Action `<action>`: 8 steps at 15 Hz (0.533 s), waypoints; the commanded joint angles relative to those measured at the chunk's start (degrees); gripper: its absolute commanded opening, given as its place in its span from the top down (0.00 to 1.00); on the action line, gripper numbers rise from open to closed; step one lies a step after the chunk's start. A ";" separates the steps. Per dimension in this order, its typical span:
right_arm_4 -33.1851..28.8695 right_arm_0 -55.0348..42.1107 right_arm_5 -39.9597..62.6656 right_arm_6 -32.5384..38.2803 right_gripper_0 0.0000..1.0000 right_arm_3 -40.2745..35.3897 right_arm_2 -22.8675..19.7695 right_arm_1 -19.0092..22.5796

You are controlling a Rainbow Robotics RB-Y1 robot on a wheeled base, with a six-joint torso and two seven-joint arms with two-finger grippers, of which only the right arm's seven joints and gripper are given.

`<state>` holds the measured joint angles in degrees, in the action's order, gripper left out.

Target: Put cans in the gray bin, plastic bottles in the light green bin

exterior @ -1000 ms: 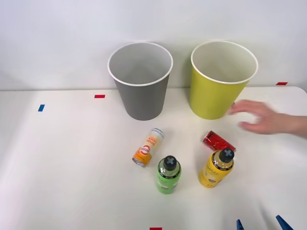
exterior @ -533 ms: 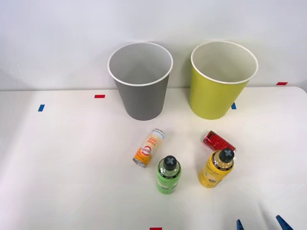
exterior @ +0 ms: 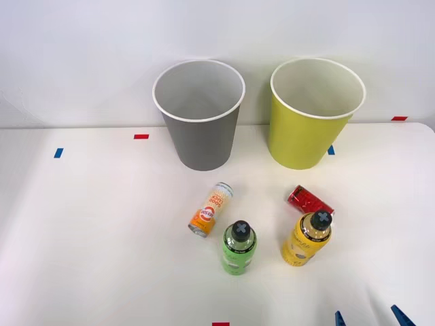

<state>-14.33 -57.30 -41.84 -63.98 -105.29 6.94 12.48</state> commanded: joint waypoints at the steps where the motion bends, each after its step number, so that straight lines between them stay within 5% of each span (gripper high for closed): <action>1: 0.00 0.00 0.00 0.00 0.00 0.00 0.00 0.00; 8: 0.00 0.00 0.00 0.00 0.00 0.00 0.00 0.00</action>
<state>-14.33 -57.30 -41.84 -63.98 -105.29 6.94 12.48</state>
